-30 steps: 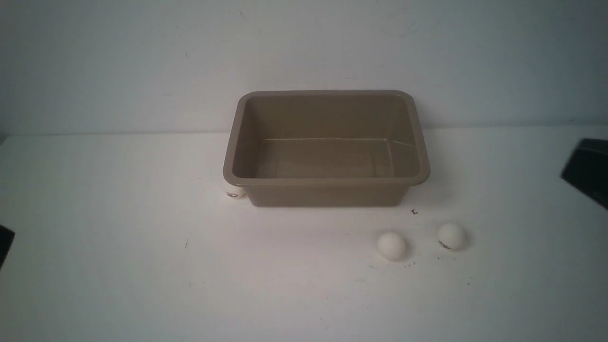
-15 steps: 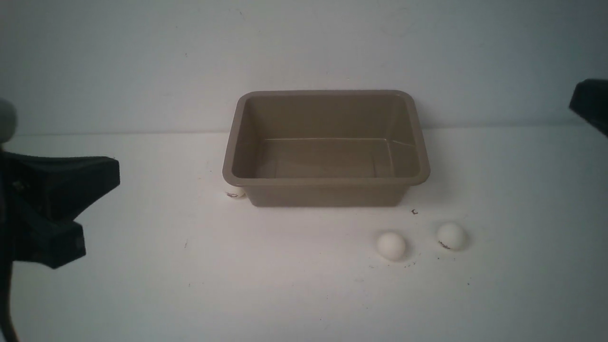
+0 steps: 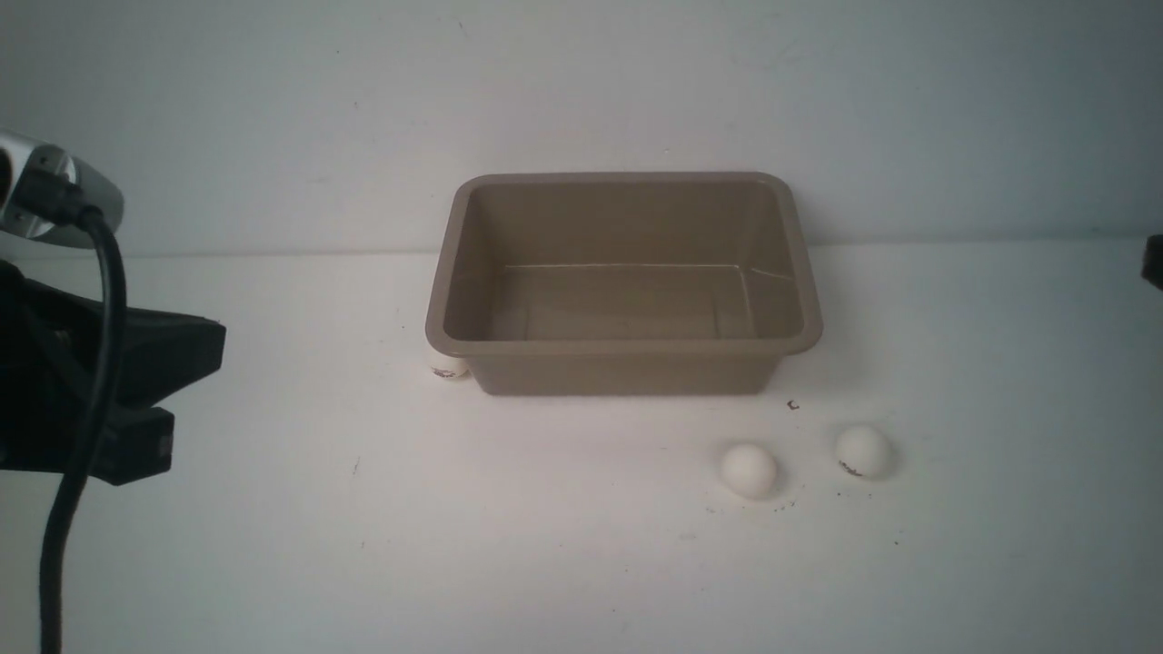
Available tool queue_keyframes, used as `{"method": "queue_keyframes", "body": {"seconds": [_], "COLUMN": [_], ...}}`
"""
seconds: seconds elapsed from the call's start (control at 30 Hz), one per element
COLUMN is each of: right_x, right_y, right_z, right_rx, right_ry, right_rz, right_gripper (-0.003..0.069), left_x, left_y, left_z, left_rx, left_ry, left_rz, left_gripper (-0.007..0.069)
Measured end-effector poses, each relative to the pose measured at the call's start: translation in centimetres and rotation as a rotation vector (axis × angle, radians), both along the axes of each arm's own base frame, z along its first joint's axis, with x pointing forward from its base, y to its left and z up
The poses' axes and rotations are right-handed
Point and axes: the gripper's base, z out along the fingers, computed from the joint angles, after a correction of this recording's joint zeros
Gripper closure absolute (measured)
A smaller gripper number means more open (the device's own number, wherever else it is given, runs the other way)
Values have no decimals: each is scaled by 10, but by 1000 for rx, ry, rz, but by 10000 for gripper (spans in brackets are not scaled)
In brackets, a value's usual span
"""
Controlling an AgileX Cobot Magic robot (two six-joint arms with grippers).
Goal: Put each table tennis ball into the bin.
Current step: Use the right arm to clamp the table tennis ball closest to it
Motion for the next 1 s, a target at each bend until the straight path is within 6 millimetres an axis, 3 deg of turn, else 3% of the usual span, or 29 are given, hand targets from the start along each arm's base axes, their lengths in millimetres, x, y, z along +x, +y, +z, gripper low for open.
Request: {"method": "queue_keyframes", "body": {"seconds": [0.2, 0.3, 0.4, 0.47, 0.6, 0.7, 0.87, 1.0], "right_x": [-3, -18, -24, -21, -14, -1, 20, 40], "right_y": [-22, -28, -17, 3, 25, 37, 43, 58], "right_z": [-15, -33, -43, -45, -47, -64, -84, -82], "right_rx": [-6, -78, -92, -34, 19, 26, 27, -5], "right_ry": [140, 407, 562, 560, 520, 569, 679, 713], "right_rz": [-268, -331, -189, -27, 129, 207, 234, 299], "right_gripper": [671, 671, 671, 669, 668, 652, 578, 465], "left_x": [-1, -1, -1, -1, 0, 0, -1, -2], "left_y": [0, 0, 0, 0, 0, 0, -1, -1], "left_z": [-1, -1, -1, -1, -1, -1, -2, -3], "left_rx": [3, 3, 3, 8, 18, 24, 25, 25], "left_ry": [8, 8, 8, 5, 0, -4, 11, 18], "left_rz": [-7, -7, -7, -10, -18, -22, -35, -42], "left_gripper": [629, 629, 629, 629, 629, 629, 629, 629]}}
